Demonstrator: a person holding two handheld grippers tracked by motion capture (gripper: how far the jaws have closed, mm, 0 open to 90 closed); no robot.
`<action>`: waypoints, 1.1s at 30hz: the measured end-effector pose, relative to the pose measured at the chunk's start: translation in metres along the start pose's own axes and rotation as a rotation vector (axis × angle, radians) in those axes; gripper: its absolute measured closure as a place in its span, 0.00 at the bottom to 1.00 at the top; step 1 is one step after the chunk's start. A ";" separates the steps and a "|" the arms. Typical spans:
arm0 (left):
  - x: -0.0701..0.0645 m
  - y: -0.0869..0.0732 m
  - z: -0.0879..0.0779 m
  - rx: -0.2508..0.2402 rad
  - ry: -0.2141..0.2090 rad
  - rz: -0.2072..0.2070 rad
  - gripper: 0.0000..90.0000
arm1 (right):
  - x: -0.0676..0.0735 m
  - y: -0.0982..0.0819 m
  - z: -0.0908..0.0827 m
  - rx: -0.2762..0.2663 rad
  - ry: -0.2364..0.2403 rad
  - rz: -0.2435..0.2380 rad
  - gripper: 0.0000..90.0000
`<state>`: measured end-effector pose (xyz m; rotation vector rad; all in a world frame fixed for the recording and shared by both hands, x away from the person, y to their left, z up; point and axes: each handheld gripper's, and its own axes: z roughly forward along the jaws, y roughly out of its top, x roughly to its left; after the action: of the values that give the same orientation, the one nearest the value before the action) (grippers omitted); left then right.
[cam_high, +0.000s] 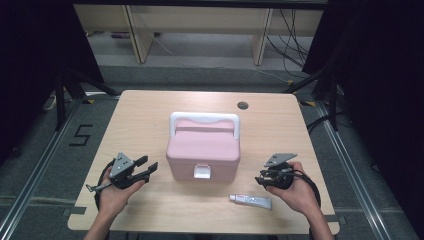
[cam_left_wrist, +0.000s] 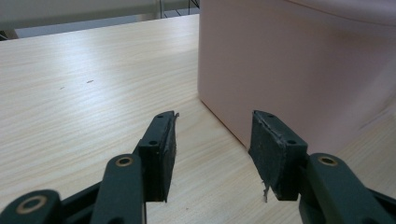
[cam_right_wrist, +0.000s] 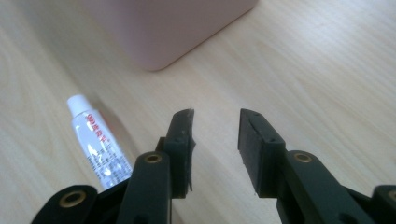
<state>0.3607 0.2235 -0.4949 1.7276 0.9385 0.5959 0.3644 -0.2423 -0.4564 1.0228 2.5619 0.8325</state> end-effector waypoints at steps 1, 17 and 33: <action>0.000 0.001 -0.001 0.010 0.003 0.019 0.56 | 0.000 0.001 0.000 0.024 0.016 -0.015 0.72; -0.007 0.005 -0.001 0.001 -0.028 0.031 0.55 | 0.015 0.002 0.001 0.198 0.187 -0.221 0.64; -0.017 0.017 0.028 0.017 -0.069 0.017 1.00 | -0.001 0.013 -0.002 0.049 0.054 -0.086 1.00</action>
<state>0.3778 0.1911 -0.4874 1.7618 0.8838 0.5374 0.3712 -0.2364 -0.4470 0.9087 2.6634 0.7891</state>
